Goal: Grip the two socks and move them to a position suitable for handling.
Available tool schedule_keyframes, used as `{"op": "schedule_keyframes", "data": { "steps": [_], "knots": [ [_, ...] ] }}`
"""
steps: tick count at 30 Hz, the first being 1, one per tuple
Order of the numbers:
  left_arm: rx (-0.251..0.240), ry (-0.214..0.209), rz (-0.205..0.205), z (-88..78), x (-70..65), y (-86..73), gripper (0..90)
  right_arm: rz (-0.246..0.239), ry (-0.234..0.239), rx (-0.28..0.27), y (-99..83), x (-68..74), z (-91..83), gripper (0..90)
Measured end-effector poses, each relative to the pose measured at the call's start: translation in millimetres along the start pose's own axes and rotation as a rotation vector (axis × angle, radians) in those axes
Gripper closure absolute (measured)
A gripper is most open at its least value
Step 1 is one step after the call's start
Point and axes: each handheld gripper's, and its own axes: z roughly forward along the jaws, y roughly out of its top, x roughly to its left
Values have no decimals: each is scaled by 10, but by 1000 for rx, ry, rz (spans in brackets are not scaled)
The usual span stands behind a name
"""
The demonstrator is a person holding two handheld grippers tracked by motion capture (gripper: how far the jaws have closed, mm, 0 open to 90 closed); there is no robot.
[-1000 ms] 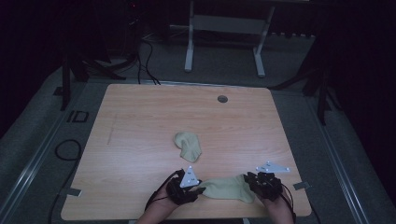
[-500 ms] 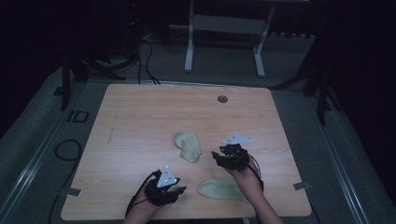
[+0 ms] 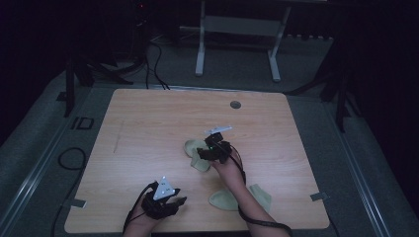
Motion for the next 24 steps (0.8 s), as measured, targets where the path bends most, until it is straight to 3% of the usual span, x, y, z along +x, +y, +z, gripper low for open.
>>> {"op": "schedule_keyframes", "data": {
  "steps": [1, 6, 8, 9, 10, 12, 13, 18, 24],
  "knots": [
    [-1, 1, 1, 3, 1, -4, 591, 28, 2, 25, 61, 32, 168, 469],
    [-5, 1, -3, 5, -6, -20, 591, 27, -48, 73, 110, 93, 442, 450],
    [-8, -1, -3, 1, -5, -19, 590, 11, -81, 111, 82, 126, 560, 451],
    [-9, -3, -4, -3, -4, -21, 590, -17, -105, 99, 70, 147, 575, 483],
    [-13, -3, -8, -4, -3, -24, 590, -51, -133, 95, 60, 172, 580, 521],
    [-12, -2, -13, -6, 5, -29, 590, -80, -130, 94, 59, 204, 569, 715],
    [-13, 0, -14, -6, 7, -30, 589, -90, -126, 99, 65, 213, 571, 751],
    [-20, -5, -19, -12, 12, -24, 590, -81, -104, 112, 86, 177, 527, 788],
    [-12, -8, -24, 16, 13, -30, 590, -103, -90, 89, 108, 83, 323, 789]
  ]
}}
